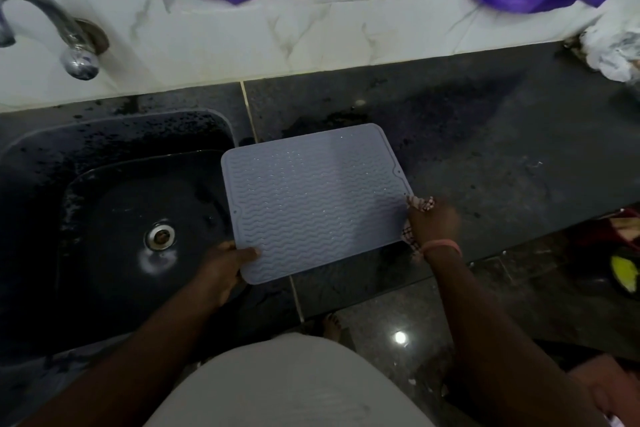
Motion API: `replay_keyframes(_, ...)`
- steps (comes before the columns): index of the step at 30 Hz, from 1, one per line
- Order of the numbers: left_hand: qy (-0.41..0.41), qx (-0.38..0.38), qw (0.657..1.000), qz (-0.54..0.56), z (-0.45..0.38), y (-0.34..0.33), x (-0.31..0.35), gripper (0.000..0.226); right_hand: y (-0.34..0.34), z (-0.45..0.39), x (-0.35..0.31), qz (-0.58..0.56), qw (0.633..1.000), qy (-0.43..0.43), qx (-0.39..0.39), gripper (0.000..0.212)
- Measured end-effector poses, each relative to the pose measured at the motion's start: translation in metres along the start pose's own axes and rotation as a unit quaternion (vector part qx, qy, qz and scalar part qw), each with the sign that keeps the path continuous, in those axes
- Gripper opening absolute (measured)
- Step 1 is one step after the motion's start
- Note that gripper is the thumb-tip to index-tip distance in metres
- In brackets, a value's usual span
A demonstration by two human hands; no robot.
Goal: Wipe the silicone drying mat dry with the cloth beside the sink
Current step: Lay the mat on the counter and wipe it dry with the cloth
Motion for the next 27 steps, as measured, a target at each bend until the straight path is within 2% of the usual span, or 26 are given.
replay_keyframes(3, -0.005, 0.014, 1.000, 0.003, -0.004, 0.003, -0.005, 0.039, -0.013, 0.001, 0.003, 0.016, 1.000, 0.013, -0.022, 0.042)
replay_keyframes(5, -0.002, 0.019, 1.000, 0.002, -0.006, 0.005, -0.006, 0.041, -0.017, 0.003, 0.001, 0.010, 1.000, 0.014, -0.011, 0.044)
replay_keyframes(8, -0.002, 0.026, 1.000, -0.006, -0.009, 0.007, -0.005, 0.043, -0.015, 0.007, -0.007, 0.000, 1.000, 0.010, -0.023, 0.040)
replay_keyframes(13, -0.001, 0.029, 1.000, 0.003, -0.008, 0.005, -0.005, 0.032, -0.030, 0.024, -0.022, 0.013, 0.996, 0.071, -0.049, 0.037)
replay_keyframes(18, 0.010, 0.044, 0.999, -0.010, -0.010, 0.008, -0.004, 0.046, -0.048, 0.046, -0.032, 0.017, 0.990, 0.125, -0.067, 0.028)
replay_keyframes(22, 0.015, 0.057, 0.998, -0.009, -0.006, 0.006, -0.002, 0.045, -0.058, 0.062, -0.044, 0.035, 0.984, 0.153, -0.079, 0.026)
replay_keyframes(27, 0.027, 0.039, 0.999, 0.001, -0.001, 0.005, -0.001, 0.044, -0.077, 0.086, -0.057, 0.004, 0.981, 0.165, -0.099, 0.020)
Point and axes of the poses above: each hand's wrist, its own z-axis away from the middle knuckle, its own y-axis out of the back of the hand, x = y × z, the point moved 3 cm from there along -z, towards the middle knuckle, and after that the axes turned 8 degrees about z, right-handed, at the moved point
